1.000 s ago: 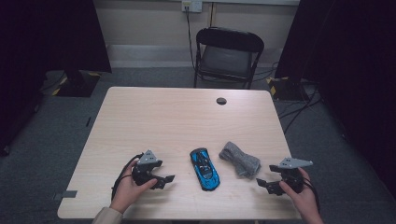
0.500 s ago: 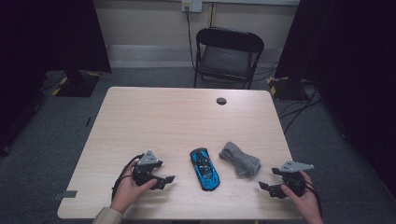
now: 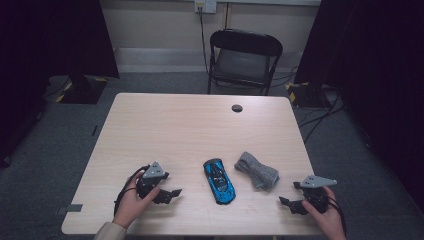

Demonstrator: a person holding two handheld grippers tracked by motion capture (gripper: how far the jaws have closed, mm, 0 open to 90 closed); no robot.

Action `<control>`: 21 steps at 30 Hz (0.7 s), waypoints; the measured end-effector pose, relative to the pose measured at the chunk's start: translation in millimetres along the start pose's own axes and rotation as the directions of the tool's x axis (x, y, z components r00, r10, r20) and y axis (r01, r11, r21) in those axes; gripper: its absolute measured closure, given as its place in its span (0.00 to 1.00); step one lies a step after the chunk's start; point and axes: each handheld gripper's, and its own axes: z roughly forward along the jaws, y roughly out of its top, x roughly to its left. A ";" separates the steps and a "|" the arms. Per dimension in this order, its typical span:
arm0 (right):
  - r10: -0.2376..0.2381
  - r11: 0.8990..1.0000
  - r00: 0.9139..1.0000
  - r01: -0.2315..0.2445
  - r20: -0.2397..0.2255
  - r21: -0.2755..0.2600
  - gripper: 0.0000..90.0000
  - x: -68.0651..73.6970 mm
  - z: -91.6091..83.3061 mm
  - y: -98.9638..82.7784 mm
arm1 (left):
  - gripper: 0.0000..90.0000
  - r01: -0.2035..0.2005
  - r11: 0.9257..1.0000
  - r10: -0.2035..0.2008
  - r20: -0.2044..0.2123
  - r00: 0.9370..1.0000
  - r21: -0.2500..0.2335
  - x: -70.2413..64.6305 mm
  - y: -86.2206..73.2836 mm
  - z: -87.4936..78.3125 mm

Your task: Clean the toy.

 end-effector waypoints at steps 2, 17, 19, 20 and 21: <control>-0.002 1.000 1.000 0.002 0.005 -0.005 0.17 -0.2 0.3 -0.5 | 0.19 -0.008 1.000 0.008 -0.004 1.000 0.004 2.0 -1.1 -2.8; -0.016 1.000 1.000 0.016 0.022 -0.014 0.15 -0.3 1.5 -2.1 | 0.18 -0.052 0.998 0.053 -0.027 0.998 0.023 10.8 -15.9 -12.9; -0.016 1.000 1.000 0.016 0.021 -0.014 0.15 -0.2 1.5 -2.1 | 0.18 -0.054 0.998 0.054 -0.027 0.998 0.026 10.8 -16.4 -13.4; -0.016 1.000 1.000 0.017 0.022 -0.014 0.15 -0.3 1.5 -2.1 | 0.18 -0.061 0.998 0.062 -0.031 0.998 0.028 10.9 -16.6 -13.6; -0.016 1.000 1.000 0.016 0.021 -0.014 0.15 -0.2 1.5 -2.1 | 0.18 -0.066 0.997 0.067 -0.033 0.997 0.031 10.7 -16.9 -13.8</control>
